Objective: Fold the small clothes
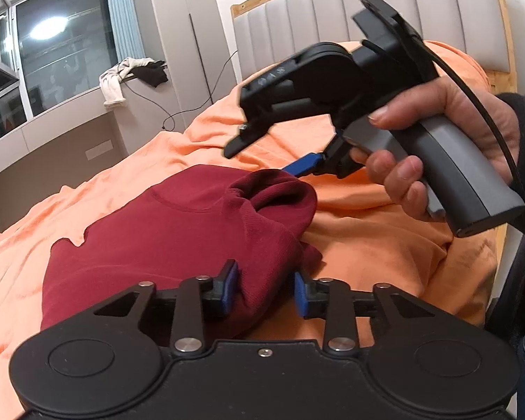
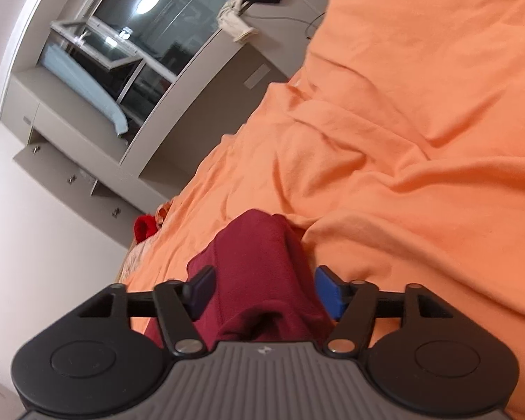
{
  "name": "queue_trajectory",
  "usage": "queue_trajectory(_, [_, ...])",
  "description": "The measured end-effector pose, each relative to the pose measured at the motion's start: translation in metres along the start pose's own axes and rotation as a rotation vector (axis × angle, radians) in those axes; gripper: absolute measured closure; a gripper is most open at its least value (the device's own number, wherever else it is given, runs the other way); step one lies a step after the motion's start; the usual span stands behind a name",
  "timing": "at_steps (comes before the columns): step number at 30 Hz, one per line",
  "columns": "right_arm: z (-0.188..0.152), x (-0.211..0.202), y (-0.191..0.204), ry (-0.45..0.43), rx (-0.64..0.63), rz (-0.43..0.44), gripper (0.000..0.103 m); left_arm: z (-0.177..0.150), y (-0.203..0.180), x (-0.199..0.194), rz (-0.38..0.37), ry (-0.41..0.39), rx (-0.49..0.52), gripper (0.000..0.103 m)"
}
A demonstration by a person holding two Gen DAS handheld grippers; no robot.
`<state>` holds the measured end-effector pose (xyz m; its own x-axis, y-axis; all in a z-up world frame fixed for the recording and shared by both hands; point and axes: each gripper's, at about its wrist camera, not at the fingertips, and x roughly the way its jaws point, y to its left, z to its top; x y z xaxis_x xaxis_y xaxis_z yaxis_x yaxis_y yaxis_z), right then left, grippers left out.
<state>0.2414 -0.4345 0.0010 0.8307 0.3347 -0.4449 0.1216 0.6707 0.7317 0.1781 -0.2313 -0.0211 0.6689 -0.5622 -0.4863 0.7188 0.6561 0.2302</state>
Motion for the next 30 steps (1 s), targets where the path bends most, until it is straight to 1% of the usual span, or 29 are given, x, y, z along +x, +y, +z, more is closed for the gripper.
queue_trajectory(1, [-0.001, 0.002, 0.001, 0.014, -0.012, -0.002, 0.020, -0.001, 0.000, -0.001, -0.005, -0.002, 0.000, 0.062])
queue_trajectory(2, [-0.002, 0.003, 0.003, 0.029, -0.026, -0.005, 0.018, -0.002, -0.001, -0.002, -0.008, -0.003, -0.001, 0.061])
queue_trajectory(5, [-0.006, 0.009, 0.007, 0.077, -0.064, -0.021, 0.012, -0.002, 0.000, -0.004, -0.025, -0.007, -0.014, 0.056])
queue_trajectory(9, [-0.012, 0.014, 0.008, 0.130, -0.108, -0.068, 0.008, -0.001, 0.001, -0.007, -0.045, -0.012, -0.032, 0.053])
queue_trajectory(11, [-0.014, 0.017, 0.006, 0.157, -0.117, -0.090, 0.005, -0.002, 0.003, -0.010, -0.061, -0.016, -0.047, 0.047])
queue_trajectory(13, [-0.017, 0.020, 0.003, 0.181, -0.124, -0.105, 0.005, -0.002, 0.008, -0.015, -0.085, -0.021, -0.075, 0.042])
queue_trajectory(15, [-0.020, 0.020, 0.002, 0.191, -0.145, -0.110, 0.005, -0.002, 0.015, -0.022, -0.111, -0.029, -0.117, 0.040])
queue_trajectory(17, [-0.022, 0.020, 0.004, 0.193, -0.178, -0.117, 0.004, -0.001, 0.023, -0.029, -0.132, -0.034, -0.163, 0.034])
queue_trajectory(18, [-0.024, 0.019, 0.006, 0.193, -0.197, -0.122, 0.003, 0.000, 0.026, -0.032, -0.136, -0.038, -0.185, 0.032])
queue_trajectory(20, [-0.026, 0.019, 0.009, 0.190, -0.229, -0.131, 0.001, 0.002, 0.035, -0.041, -0.130, -0.058, -0.220, 0.024])
queue_trajectory(21, [-0.028, 0.019, 0.010, 0.189, -0.242, -0.136, 0.001, 0.004, 0.038, -0.046, -0.120, -0.069, -0.234, 0.023])
queue_trajectory(23, [-0.029, 0.018, 0.012, 0.187, -0.256, -0.140, 0.001, 0.007, 0.049, -0.054, -0.077, -0.087, -0.264, 0.015])
queue_trajectory(24, [-0.030, 0.017, 0.012, 0.186, -0.257, -0.141, 0.001, 0.008, 0.054, -0.058, -0.047, -0.096, -0.283, 0.014])
queue_trajectory(26, [-0.029, 0.016, 0.011, 0.186, -0.254, -0.139, 0.001, 0.011, 0.067, -0.061, 0.018, -0.104, -0.319, 0.007])
queue_trajectory(28, [-0.029, 0.016, 0.011, 0.185, -0.253, -0.137, 0.001, 0.013, 0.082, -0.060, 0.087, -0.102, -0.356, 0.003])
queue_trajectory(30, [-0.030, 0.015, 0.011, 0.182, -0.256, -0.135, 0.001, 0.013, 0.099, -0.057, 0.139, -0.086, -0.412, 0.002])
